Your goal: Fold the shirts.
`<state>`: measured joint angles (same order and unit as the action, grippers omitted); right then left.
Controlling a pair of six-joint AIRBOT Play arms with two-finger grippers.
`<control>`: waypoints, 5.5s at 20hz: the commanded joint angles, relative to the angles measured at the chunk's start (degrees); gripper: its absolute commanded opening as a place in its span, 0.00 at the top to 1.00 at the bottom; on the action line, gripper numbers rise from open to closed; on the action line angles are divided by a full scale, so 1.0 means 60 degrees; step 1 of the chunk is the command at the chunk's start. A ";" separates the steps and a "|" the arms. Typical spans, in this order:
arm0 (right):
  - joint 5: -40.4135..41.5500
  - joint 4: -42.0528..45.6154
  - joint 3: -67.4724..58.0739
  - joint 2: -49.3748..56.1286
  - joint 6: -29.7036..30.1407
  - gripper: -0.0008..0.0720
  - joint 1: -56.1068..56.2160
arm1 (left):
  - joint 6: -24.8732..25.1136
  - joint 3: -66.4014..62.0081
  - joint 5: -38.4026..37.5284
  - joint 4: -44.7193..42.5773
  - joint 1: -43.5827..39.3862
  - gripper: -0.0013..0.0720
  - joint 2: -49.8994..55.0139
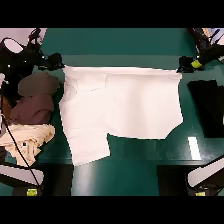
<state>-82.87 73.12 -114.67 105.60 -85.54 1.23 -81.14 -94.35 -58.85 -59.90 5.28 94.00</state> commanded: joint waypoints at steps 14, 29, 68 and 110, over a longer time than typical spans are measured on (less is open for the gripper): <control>0.1515 -0.0838 0.5767 -0.2262 0.0342 0.54 -0.0011 | 0.0091 0.2616 -0.1566 -0.0994 0.0000 0.41 -0.0142; 0.1257 -0.2029 0.8750 -0.6859 0.0962 0.36 -0.0743 | -0.0696 1.1081 -0.2495 -0.0284 -0.0004 0.45 -0.7344; -0.0725 -0.0474 1.3919 -1.0229 0.0521 0.97 -0.0714 | -0.0153 1.0666 -0.3719 0.0554 -0.0004 0.95 -0.8885; 0.1133 -0.2579 0.9970 -0.4284 0.2834 0.08 -0.4492 | 0.1071 0.2157 -0.1749 0.1563 -0.2393 0.94 -0.0597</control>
<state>-77.25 61.60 -57.23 78.17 -73.17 -21.02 -74.65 -81.34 -70.37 -50.48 -4.69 90.48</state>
